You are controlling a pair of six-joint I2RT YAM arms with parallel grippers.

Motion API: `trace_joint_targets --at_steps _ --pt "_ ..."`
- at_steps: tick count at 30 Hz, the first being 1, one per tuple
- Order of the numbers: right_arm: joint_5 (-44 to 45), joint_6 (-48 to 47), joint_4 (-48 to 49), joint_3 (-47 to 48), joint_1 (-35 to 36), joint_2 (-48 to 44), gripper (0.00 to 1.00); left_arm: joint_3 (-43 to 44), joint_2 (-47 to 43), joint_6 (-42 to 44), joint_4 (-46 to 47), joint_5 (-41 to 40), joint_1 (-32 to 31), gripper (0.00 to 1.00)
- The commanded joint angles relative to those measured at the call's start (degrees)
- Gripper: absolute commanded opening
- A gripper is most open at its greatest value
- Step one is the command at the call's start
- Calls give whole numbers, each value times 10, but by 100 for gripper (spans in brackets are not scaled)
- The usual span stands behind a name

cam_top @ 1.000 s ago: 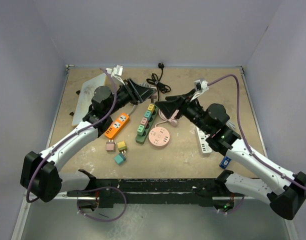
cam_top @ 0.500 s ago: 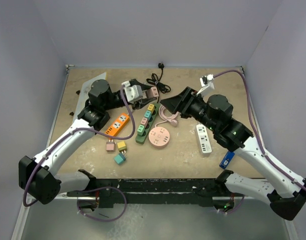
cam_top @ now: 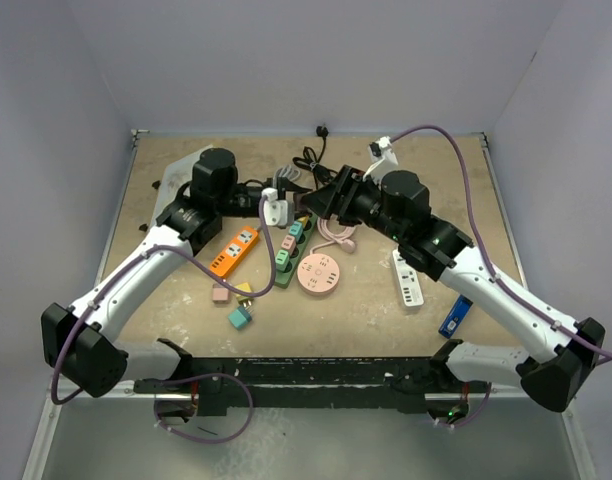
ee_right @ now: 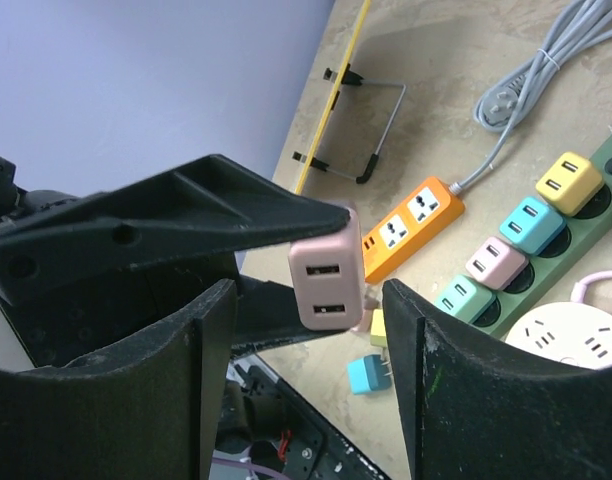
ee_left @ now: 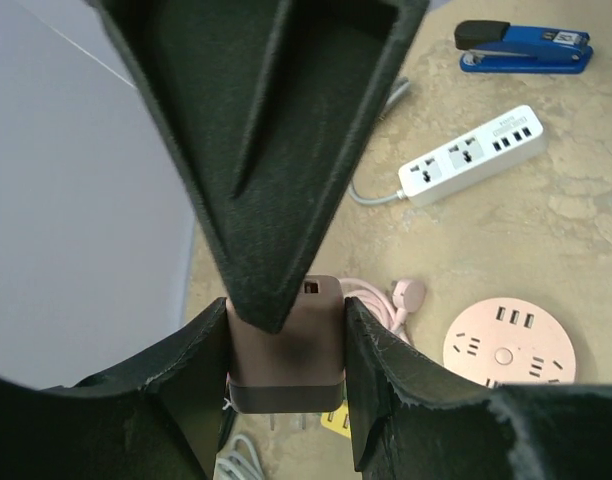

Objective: Insert the plug

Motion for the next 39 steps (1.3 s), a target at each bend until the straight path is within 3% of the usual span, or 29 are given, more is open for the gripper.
trace_joint_targets --at_steps 1,14,24,31,35,39 --pt "9 -10 50 12 0 7 60 28 0 68 -50 33 -1 24" --pt "1 -13 54 7 0 53 47 25 7 72 -49 30 -1 24" --pt "31 -20 37 -5 0 69 53 9 -6 59 -26 4 -1 24" --pt "0 -41 78 -19 0 74 44 2 -14 44 -5 -9 -1 24" --pt "-11 -44 110 -42 -1 63 52 3 -13 38 -4 -6 -1 24" --pt "-5 -47 111 -41 -1 64 51 3 -15 35 -6 5 -1 24"
